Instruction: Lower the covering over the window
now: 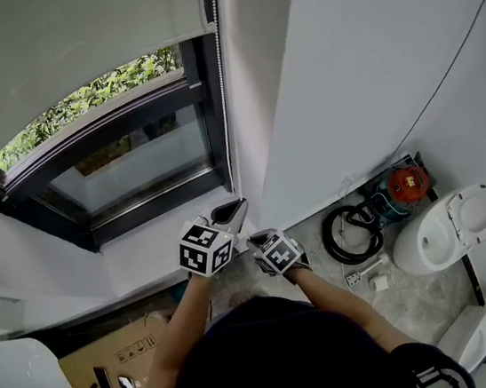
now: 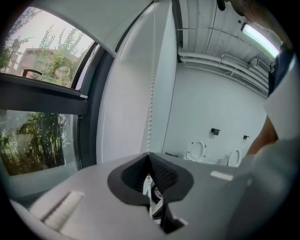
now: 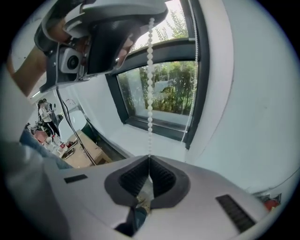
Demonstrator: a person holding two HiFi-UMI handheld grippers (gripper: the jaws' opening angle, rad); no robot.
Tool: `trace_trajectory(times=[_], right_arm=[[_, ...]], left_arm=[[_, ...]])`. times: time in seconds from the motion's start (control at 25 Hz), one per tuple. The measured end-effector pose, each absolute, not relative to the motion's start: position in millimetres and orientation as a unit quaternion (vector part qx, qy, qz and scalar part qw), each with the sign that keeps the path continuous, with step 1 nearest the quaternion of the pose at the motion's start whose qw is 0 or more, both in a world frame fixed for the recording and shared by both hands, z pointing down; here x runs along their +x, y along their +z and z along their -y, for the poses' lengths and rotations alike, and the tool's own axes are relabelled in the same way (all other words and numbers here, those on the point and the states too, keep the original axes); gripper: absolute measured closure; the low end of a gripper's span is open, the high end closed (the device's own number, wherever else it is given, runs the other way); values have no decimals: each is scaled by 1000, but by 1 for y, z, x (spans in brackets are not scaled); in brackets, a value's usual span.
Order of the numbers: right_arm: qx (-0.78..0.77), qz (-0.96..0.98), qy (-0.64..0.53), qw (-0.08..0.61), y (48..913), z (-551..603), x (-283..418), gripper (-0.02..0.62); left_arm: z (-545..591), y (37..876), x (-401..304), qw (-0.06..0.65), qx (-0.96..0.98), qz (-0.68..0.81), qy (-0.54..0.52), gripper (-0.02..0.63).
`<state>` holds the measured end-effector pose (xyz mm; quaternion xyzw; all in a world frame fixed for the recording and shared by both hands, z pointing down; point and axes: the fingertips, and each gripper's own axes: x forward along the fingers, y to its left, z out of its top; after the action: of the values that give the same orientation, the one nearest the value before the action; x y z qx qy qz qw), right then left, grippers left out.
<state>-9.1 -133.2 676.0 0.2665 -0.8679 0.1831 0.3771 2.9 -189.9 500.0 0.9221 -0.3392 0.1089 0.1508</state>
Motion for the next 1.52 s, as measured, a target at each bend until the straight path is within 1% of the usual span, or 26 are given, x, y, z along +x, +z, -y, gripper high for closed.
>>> trace_trajectory(times=[0.32,0.48,0.52,0.6,0.64,0.88,1.0,1.16,1.28,1.4,1.44,1.52], right_arm=[[286,861,179,381,676,142,-1,581],[264,870,226,349,661,142,-2,578],[255,874,238,337,655,143,-2,563],[241,885,248,313,635,148,-1,445],[238,892,244,298,621,152,-1,435],[281,933,156,165,499,184,2,436],[279,946,113,118,441,188,-3,436],[280,954,67,85,391,194,-16,447],[291,953,49,70,372,207,-22,480],[296,953,40,58,358,215,-26,495],[298,952,35,54,352,217,-27,504],[304,951,25,46,341,220,-27,550]], left_arm=[[194,501,-1,154,920,345,101,594],[196,501,-3,152,920,348,99,594],[196,501,-4,152,919,349,98,594],[198,501,-7,153,919,351,97,594],[199,501,-8,153,919,351,96,594],[202,502,-9,154,919,352,93,594],[202,502,-9,154,919,351,90,594],[202,502,-7,154,920,350,90,594],[203,502,-6,154,920,349,90,594],[202,502,-4,154,920,348,89,594],[201,502,-4,154,920,348,89,594],[201,502,-3,154,920,348,89,594]])
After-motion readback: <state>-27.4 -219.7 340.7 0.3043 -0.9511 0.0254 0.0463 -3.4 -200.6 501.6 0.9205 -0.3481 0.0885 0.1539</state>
